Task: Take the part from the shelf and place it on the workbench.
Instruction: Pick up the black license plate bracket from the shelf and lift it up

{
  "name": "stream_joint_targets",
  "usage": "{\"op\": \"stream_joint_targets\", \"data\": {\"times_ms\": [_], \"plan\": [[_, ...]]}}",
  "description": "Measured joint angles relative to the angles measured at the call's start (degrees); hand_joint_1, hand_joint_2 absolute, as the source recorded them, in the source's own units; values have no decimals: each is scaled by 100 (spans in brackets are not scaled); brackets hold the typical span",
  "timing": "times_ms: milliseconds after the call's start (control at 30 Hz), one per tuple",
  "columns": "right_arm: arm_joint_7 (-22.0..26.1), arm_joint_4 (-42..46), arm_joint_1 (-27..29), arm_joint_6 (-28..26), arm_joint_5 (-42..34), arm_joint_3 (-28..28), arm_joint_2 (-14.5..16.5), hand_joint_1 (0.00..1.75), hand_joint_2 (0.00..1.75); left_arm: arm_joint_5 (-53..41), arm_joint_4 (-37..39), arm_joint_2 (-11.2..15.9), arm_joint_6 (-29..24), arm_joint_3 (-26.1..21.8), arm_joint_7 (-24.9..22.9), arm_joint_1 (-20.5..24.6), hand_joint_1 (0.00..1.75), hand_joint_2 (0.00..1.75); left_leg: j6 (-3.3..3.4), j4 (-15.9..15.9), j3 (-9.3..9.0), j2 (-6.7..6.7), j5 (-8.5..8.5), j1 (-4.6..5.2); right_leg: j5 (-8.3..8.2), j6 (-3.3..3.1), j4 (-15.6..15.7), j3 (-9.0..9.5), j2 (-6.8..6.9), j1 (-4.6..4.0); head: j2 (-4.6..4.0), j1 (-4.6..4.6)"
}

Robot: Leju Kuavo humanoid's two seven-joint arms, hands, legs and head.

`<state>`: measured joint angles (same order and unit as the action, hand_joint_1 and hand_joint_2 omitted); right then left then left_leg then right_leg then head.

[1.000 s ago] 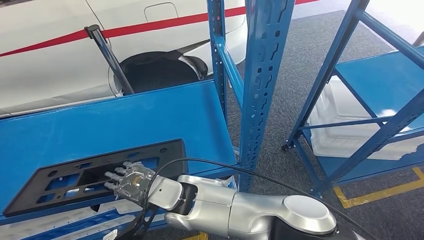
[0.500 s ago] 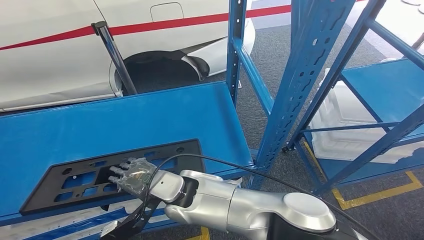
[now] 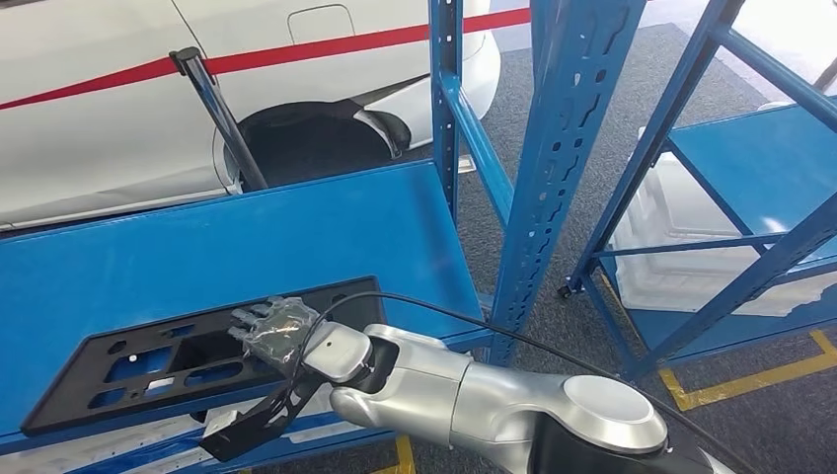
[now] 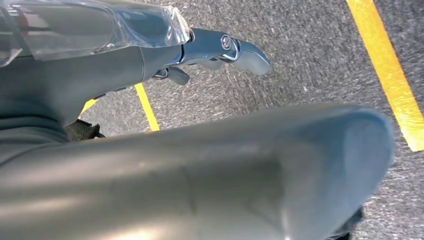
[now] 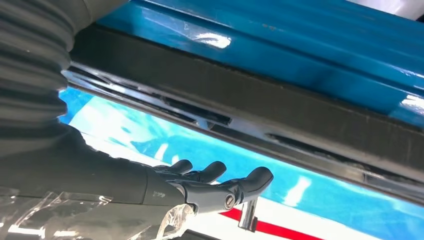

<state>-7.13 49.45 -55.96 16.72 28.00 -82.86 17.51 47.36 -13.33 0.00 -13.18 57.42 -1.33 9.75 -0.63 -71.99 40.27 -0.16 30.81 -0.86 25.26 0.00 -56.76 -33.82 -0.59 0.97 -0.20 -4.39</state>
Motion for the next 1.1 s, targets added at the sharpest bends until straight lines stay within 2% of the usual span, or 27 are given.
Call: {"op": "stream_joint_targets", "data": {"times_ms": [33, 67, 133, 167, 200, 233, 267, 333, 400, 433, 467, 500, 533, 600, 667, 767, 833, 900, 967, 1000, 1033, 1067, 1100], "plan": [[-5, -5, 0, 0, -10, 4, 0, 0, 175, -1, 0, 0, 2, 0, -1, -2, 0, 0, -14, 234, -91, 1, -168, -19, 2, 4, 0, 4, -5, 7, 0, -1], [-14, -9, -3, 0, -23, 12, 0, 0, 175, -1, 0, 0, 7, 0, 10, -1, 0, 0, -24, 672, -283, 1, -403, -34, 6, 11, 1, 12, -10, 16, 0, -1], [-38, -10, -16, 3, -53, 27, 0, 0, 175, -2, 0, -1, 29, 0, 49, 8, 0, 0, -9, 1457, -644, -4, -687, -23, 10, 46, 6, 15, -21, 21, 0, 0], [-47, -10, -23, 5, -69, 31, 0, 0, 175, -2, 0, -2, 46, 0, 72, 12, 0, 0, 18, 1666, -738, -8, -732, -3, 6, 76, 10, 9, -25, 21, 0, 1], [-53, -10, -27, 9, -83, 32, 0, 0, 175, -2, 0, -2, 60, 0, 86, 12, 0, 0, 50, 1713, -757, -12, -710, 23, -1, 108, 18, 1, -27, 21, 0, 1], [-57, -10, -32, 15, -105, 33, 0, 9, 175, -1, 0, -2, 72, 0, 94, 10, 0, 0, 94, 1728, -758, -14, -716, 47, -11, 149, 32, 0, -29, 24, 0, 2], [-60, -10, -33, 27, -132, 35, -2, 24, 175, -1, 0, -2, 77, 0, 97, 8, 0, 0, 139, 1746, -766, -11, -734, 40, -3, 183, 32, 2, -25, 29, 0, 4], [-81, -10, -41, 66, -204, 40, -10, 107, 175, 1, 0, 1, 78, -1, 101, 8, 0, 0, 232, 1803, -806, -7, -771, 30, 144, 221, -177, -72, -10, 25, 0, 14], [-118, -12, -45, 108, -272, 44, -26, 170, 175, 6, 0, 5, 77, -3, 104, 13, 0, 0, 297, 1827, -834, 2, -780, 39, 506, 215, -882, -389, 1, 10, 0, 24], [-135, -16, -42, 121, -300, 44, -38, 172, 175, 9, 0, 7, 77, -4, 105, 12, 0, 0, 315, 1826, -836, 5, -778, 52, 673, 211, -1300, -592, 1, 6, 0, 25], [-149, -22, -35, 132, -321, 44, -52, 175, 175, 9, -1, 6, 77, -4, 107, 9, 0, 0, 323, 1825, -839, 6, -775, 64, 760, 209, -1608, -745, 1, 1, 0, 26], [-160, -28, -30, 139, -339, 44, -67, 175, 175, 9, -1, 5, 78, -4, 107, 4, 0, 0, 327, 1823, -843, 2, -773, 74, 730, 204, -1692, -793, 1, -2, 0, 26], [-168, -34, -27, 144, -361, 44, -79, 175, 175, 8, -1, 5, 78, -4, 109, 1, 0, 0, 326, 1818, -849, -4, -771, 80, 595, 194, -1531, -720, 2, -2, 0, 26], [-178, -39, -33, 148, -395, 44, -93, 175, 175, 7, 0, 4, 79, -4, 118, 0, 0, 0, 308, 1791, -855, -15, -751, 86, 206, 162, -723, -327, 6, -3, 0, 26], [-185, -40, -45, 146, -426, 45, -99, 175, 175, 5, 0, 5, 79, -4, 132, 4, 0, 0, 266, 1736, -833, -18, -715, 112, 7, 134, -119, -39, 8, -10, 0, 19], [-192, -40, -63, 144, -454, 46, -103, 175, 175, 0, 0, 9, 75, -4, 142, 2, 0, 0, 213, 1710, -812, -14, -692, 112, -14, 94, 1, -1, 5, -28, 0, 13], [-204, -39, -88, 143, -460, 48, -103, 175, 175, -2, 0, 12, 70, -4, 143, -1, 0, 0, 167, 1601, -764, -12, -602, 94, -34, 57, 17, 2, 9, -3, 0, 9], [-218, -38, -112, 142, -467, 50, -102, 175, 175, -3, 0, 11, 68, -4, 146, 2, 0, 0, 101, 1197, -592, -9, -355, 69, -43, 36, 22, 2, 14, 17, 0, -1], [-233, -38, -116, 142, -478, 50, -103, 175, 175, -8, 0, 11, 67, -4, 154, -2, 0, 0, 37, 454, -266, -8, -28, 37, -43, 29, 21, -3, 28, 13, 0, -5], [-244, -38, -114, 138, -485, 50, -105, 175, 175, -19, 0, 11, 63, -4, 165, -9, 0, 44, 17, 139, -121, -7, 74, 25, -42, 30, 20, -5, 33, 10, 0, -6], [-255, -38, -112, 133, -491, 50, -108, 175, 175, -45, 0, 12, 47, -4, 181, -16, 0, 87, 7, -4, -51, -7, 82, 17, -42, 30, 19, -5, 37, 8, 0, -7], [-264, -38, -114, 124, -497, 50, -112, 175, 175, -76, 0, 13, 22, -4, 202, -18, 0, 131, 7, 92, -93, -7, -17, 13, -42, 31, 19, -3, 35, 10, 0, -8], [-271, -38, -118, 110, -500, 50, -116, 175, 175, -107, 0, 13, -7, -4, 225, -14, 0, 175, 10, 429, -251, -6, -204, 9, -42, 33, 19, 3, 33, 16, 0, -8]]}}
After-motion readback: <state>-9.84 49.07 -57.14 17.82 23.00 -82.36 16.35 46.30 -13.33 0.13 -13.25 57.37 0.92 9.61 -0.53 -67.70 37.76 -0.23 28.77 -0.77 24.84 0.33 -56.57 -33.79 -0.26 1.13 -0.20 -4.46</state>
